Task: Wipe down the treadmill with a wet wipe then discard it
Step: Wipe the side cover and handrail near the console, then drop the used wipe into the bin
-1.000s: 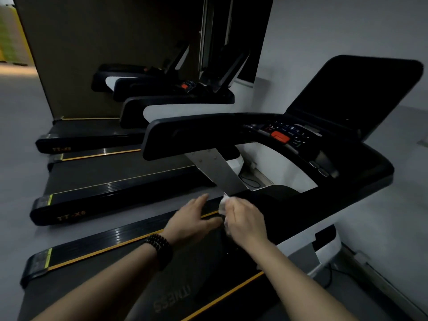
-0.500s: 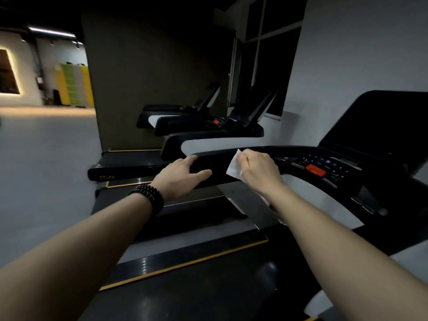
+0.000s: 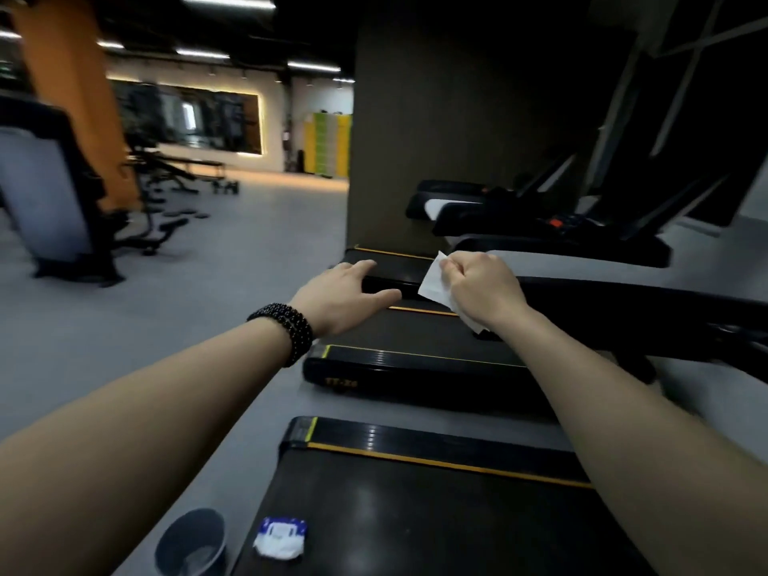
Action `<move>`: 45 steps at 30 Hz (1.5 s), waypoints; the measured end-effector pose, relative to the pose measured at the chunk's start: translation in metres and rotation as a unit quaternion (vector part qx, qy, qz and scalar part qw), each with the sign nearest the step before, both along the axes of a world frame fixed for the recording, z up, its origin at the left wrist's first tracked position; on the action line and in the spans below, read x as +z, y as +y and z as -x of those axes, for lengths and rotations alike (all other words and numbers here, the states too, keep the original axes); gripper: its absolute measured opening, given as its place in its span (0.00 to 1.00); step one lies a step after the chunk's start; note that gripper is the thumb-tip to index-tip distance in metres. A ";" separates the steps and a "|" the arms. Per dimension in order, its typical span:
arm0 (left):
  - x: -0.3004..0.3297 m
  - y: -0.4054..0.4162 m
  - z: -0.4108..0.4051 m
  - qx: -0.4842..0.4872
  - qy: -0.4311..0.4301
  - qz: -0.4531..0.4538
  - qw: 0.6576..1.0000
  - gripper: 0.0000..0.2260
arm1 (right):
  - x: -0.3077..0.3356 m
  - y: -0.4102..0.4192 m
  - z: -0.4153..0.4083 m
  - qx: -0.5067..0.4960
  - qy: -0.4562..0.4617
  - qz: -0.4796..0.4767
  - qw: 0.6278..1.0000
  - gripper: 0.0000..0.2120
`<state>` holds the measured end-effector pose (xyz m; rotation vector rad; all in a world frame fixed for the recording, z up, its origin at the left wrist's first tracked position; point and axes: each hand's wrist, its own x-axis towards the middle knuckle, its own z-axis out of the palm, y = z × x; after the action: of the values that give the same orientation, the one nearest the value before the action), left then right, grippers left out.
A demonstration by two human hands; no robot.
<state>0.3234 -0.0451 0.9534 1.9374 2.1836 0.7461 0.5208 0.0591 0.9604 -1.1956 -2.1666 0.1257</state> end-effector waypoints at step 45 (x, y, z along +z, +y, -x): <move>-0.178 -0.176 0.584 0.190 -0.066 0.119 0.972 0.34 | -0.179 -0.132 0.634 0.166 -0.062 0.253 0.951 0.13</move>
<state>-0.2610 -0.2216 0.7749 1.3365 2.4575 0.6043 -0.1134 -0.0729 0.7818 -1.1062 -2.5202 0.8131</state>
